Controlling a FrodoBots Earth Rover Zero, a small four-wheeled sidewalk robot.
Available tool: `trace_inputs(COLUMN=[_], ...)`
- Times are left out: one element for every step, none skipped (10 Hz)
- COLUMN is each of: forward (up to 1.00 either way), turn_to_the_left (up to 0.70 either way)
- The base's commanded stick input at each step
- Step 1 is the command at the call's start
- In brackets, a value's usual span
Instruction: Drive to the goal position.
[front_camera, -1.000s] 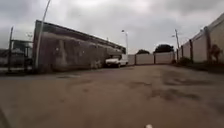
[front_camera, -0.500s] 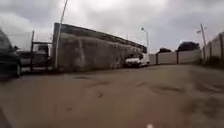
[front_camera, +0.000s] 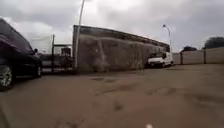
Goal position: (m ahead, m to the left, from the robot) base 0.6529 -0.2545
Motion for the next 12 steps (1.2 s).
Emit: trace_inputs(forward=[1.0,1.0,1.0,1.0,1.0,1.0,1.0,1.0,1.0,1.0,1.0,1.0], turn_to_the_left=[0.0,0.0,0.0,0.0,0.0,0.0,-0.16,-0.27,-0.27,-0.27,-0.27,-0.27])
